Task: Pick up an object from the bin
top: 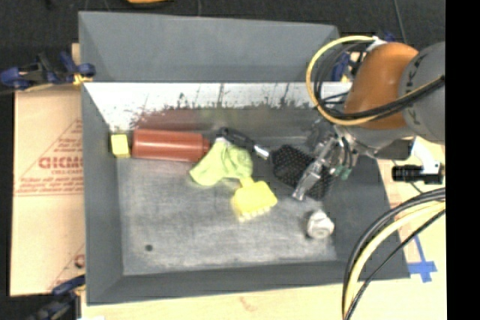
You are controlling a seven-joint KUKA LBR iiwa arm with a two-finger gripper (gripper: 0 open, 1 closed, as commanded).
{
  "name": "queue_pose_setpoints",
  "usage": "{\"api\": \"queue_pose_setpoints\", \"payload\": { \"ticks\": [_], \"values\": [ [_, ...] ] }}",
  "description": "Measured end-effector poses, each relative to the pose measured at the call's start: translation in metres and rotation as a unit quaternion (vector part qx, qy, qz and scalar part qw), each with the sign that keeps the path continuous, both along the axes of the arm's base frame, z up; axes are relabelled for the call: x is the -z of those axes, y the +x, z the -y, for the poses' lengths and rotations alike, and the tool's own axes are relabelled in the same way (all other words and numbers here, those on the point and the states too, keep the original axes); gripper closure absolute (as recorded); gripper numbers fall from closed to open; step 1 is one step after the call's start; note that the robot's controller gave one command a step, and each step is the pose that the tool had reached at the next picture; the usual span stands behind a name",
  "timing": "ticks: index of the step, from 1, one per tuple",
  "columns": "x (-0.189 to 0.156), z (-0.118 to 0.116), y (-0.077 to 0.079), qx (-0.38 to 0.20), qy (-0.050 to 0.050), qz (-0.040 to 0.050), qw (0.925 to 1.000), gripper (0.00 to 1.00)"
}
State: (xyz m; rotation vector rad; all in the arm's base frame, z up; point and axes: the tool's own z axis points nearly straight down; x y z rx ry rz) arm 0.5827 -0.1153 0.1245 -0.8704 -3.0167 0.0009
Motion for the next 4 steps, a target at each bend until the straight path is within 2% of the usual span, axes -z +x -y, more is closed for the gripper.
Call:
{"api": "queue_pose_setpoints", "payload": {
  "ticks": [1, 2, 4],
  "values": [
    [-0.019, 0.0, -0.001, -0.001, 0.0, -0.0017, 1.0, 1.0],
    [-0.037, 0.001, 0.001, -0.001, 0.0, 0.0016, 1.0, 1.0],
    [-0.053, 0.001, 0.001, -0.003, -0.001, 0.0031, 1.0, 1.0]
  ]
}}
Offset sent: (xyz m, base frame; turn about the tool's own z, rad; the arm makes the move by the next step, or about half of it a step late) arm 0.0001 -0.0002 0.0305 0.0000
